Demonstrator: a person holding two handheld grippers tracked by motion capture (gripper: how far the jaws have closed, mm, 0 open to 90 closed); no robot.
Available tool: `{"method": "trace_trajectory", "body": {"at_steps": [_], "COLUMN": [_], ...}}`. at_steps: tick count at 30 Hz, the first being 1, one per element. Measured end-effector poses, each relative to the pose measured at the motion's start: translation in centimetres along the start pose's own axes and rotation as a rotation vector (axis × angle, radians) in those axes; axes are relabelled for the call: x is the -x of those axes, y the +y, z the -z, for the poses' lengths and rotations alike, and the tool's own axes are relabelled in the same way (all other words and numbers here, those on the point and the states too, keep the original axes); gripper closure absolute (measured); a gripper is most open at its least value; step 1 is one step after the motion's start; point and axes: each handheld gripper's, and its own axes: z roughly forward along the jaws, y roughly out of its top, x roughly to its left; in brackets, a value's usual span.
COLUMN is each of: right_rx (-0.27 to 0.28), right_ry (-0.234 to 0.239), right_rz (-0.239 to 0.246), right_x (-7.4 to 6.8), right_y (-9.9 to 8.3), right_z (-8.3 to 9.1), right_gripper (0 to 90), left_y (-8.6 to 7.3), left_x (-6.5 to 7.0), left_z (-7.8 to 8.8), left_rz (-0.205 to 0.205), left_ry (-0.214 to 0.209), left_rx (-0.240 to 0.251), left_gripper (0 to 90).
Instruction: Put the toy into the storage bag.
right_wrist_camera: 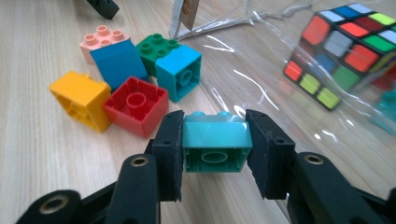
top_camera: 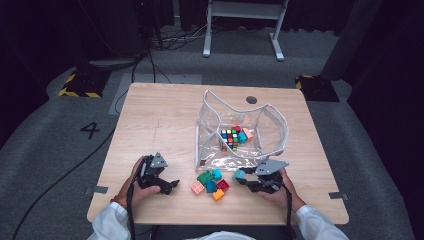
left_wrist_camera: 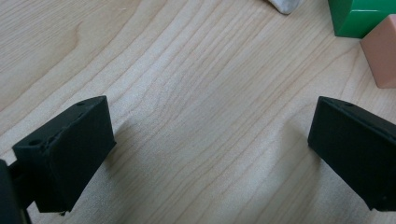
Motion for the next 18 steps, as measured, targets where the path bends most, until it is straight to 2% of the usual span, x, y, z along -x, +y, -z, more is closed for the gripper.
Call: {"method": "trace_trajectory", "body": {"at_steps": [2, 5, 12, 18], "right_rx": [0.011, 0.008, 0.055, 0.049], "right_ry": [-0.009, -0.024, -0.042, -0.100], "right_rz": [0.023, -0.004, -0.025, -0.062], "right_x": [0.4, 0.7, 1.7, 2.9], "right_y": [-0.2, -0.4, -1.6, -3.0], "right_z": [0.8, 2.0, 4.6, 6.6], "right_gripper": [59.3, 59.3, 59.3, 59.3], "left_y": [0.0, 0.0, 0.0, 0.0], "left_x": [0.0, 0.0, 0.0, 0.0], "left_z": [0.0, 0.0, 0.0, 0.0], "left_rz": [0.000, 0.000, 0.000, 0.000], "left_ry": [0.001, 0.000, 0.000, 0.001], "left_rx": [0.001, 0.000, 0.000, 0.001], "left_gripper": [0.4, 0.4, 0.4, 0.4]}}
